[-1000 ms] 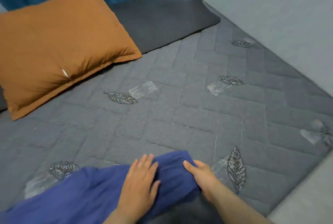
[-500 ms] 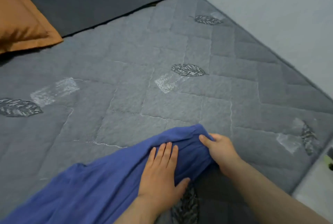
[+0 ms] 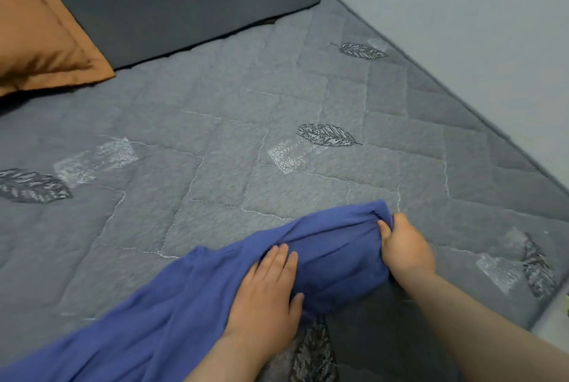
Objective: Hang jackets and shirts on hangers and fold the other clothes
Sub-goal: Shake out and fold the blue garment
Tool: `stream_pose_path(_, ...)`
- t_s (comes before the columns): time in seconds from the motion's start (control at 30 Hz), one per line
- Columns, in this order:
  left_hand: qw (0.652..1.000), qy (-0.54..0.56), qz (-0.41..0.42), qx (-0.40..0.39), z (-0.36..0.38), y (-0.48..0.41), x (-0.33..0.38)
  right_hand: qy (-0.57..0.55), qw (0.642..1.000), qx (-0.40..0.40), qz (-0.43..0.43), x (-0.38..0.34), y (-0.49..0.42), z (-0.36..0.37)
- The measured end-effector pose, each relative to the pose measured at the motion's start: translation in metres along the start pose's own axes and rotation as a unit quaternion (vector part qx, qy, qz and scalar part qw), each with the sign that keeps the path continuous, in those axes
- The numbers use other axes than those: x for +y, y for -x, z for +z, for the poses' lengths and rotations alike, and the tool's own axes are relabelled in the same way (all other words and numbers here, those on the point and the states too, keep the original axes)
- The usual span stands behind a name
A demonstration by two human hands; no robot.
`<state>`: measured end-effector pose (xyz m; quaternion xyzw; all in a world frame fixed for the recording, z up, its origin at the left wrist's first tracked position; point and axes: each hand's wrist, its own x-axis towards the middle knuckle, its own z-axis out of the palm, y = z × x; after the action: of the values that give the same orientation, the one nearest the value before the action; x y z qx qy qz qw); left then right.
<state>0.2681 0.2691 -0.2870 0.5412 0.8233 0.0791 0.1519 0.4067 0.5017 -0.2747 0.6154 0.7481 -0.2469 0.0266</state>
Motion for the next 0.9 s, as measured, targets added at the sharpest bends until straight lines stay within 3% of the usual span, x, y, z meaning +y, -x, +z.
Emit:
stream_pose_path(0.13,0.996,-0.001,-0.08,0.031,-0.006,0.1,-0.097,0.013,0.999,0.011,0.033,-0.013,0.006,-0.001)
stream_pose_path(0.23,0.997,0.01,-0.078,0.0,-0.014,0.164,-0.149,0.053,0.985,0.16,0.041,-0.034,0.026,-0.005)
stream_pose_path(0.3,0.996,0.019,-0.082,-0.025,-0.016,0.199,-0.17,0.044,0.963,0.258,-0.073,-0.061,0.06,0.003)
stream_pose_path(0.33,0.996,0.022,-0.088,-0.018,-0.017,0.215,-0.177,0.037,0.951,0.263,-0.157,-0.079,0.086,0.015)
stream_pose_path(0.4,0.993,0.024,-0.112,0.013,-0.023,0.241,-0.188,0.015,0.922,0.171,-0.348,-0.114,0.149,0.057)
stream_pose_path(0.5,0.981,0.015,-0.185,0.059,-0.033,0.281,-0.211,0.06,0.806,-0.028,-0.588,-0.155,0.251,0.13)
stream_pose_path(0.57,0.958,0.026,-0.277,0.07,-0.038,0.31,-0.24,0.103,0.745,-0.125,-0.647,-0.172,0.306,0.171)
stream_pose_path(0.6,0.948,0.037,-0.31,0.069,-0.039,0.323,-0.256,0.129,0.735,-0.155,-0.648,-0.179,0.328,0.186)
stream_pose_path(0.7,0.937,0.061,-0.344,0.027,-0.048,0.349,-0.298,0.15,0.761,-0.177,-0.605,-0.192,0.365,0.215)
stream_pose_path(0.8,0.951,0.059,-0.303,0.008,-0.064,0.349,-0.323,0.132,0.813,-0.133,-0.55,-0.201,0.378,0.223)
stream_pose_path(0.9,0.961,0.106,-0.256,-0.02,-0.075,0.34,-0.337,0.119,0.832,-0.105,-0.531,-0.213,0.382,0.223)
